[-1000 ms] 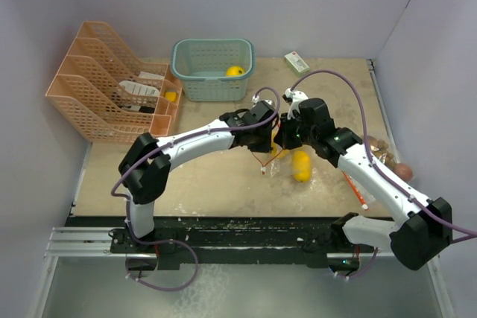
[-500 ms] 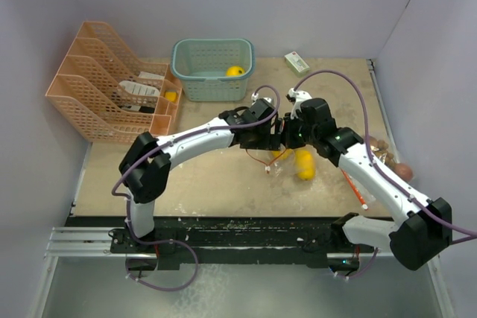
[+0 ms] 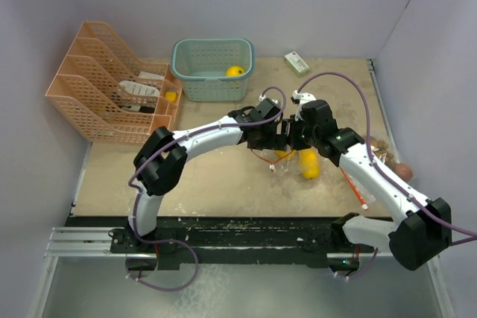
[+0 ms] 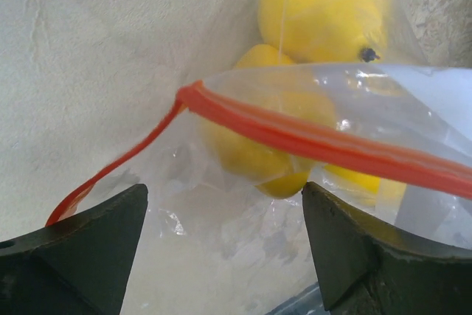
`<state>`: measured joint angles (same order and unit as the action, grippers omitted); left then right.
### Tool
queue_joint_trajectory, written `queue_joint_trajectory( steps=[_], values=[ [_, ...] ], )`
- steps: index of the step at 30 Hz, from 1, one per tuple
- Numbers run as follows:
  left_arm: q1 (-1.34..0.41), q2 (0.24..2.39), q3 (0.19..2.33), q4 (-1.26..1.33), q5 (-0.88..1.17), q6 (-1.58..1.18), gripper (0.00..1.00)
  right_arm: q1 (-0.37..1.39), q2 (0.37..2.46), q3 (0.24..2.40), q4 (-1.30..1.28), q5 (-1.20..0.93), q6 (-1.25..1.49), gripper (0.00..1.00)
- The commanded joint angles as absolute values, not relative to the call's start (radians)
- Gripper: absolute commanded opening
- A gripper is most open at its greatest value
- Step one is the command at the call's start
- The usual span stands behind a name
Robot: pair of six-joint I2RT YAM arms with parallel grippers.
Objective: Open the zip-top bag and remove the fake food
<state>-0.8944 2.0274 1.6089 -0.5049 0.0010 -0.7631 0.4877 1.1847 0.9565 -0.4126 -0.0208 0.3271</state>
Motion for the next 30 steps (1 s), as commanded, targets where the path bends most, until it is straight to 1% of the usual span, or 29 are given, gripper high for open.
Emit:
queue_joint_trajectory(
  steps=[1,5,7,8,10,11,13,15,16,17,20,22,23,24,26,30],
  values=[
    [-0.905,2.067,1.671,-0.267,0.094,-0.795,0.85,0.526,1.178,0.972,-0.319,-0.193,0.335,0.0],
    [-0.898,2.063,1.674,-0.289,0.065,-0.786,0.76,0.526,1.18,0.998,-0.36,-0.079,0.34,0.0],
    [-0.891,2.053,1.657,-0.289,0.06,-0.787,0.72,0.526,1.175,1.058,-0.397,0.001,0.34,0.25],
    [-0.887,2.048,1.645,-0.285,0.061,-0.789,0.71,0.526,1.167,1.072,-0.408,0.04,0.344,0.39],
    [-0.883,2.038,1.626,-0.275,0.064,-0.792,0.7,0.521,1.149,1.099,-0.42,0.105,0.354,0.63],
    [-0.881,2.034,1.621,-0.274,0.065,-0.792,0.7,0.512,1.138,1.11,-0.424,0.124,0.356,0.7],
    [-0.879,2.032,1.614,-0.27,0.067,-0.793,0.7,0.478,1.123,1.124,-0.424,0.098,0.358,0.72],
    [-0.875,2.03,1.602,-0.257,0.074,-0.796,0.7,0.424,1.107,1.119,-0.422,0.061,0.377,0.7],
    [-0.874,2.029,1.595,-0.248,0.078,-0.801,0.7,0.395,1.096,1.106,-0.416,0.039,0.386,0.65],
    [-0.871,2.028,1.588,-0.237,0.085,-0.805,0.7,0.366,1.083,1.088,-0.408,0.02,0.398,0.57],
    [-0.87,2.021,1.563,-0.21,0.098,-0.811,0.71,0.297,1.078,1.037,-0.379,-0.036,0.426,0.28],
    [-0.87,2.01,1.546,-0.198,0.099,-0.811,0.72,0.279,1.111,1.03,-0.373,-0.059,0.437,0.14],
    [-0.87,2.004,1.538,-0.193,0.098,-0.81,0.73,0.272,1.131,1.032,-0.368,-0.07,0.44,0.09],
    [-0.869,2.001,1.532,-0.191,0.097,-0.811,0.74,0.263,1.149,1.036,-0.36,-0.082,0.443,0.05],
    [-0.869,1.99,1.52,-0.187,0.095,-0.811,0.76,0.236,1.185,1.042,-0.332,-0.114,0.445,0.01],
    [-0.868,1.965,1.489,-0.168,0.09,-0.812,0.81,0.199,1.307,1.07,-0.304,-0.18,0.443,0.0]
  ],
)
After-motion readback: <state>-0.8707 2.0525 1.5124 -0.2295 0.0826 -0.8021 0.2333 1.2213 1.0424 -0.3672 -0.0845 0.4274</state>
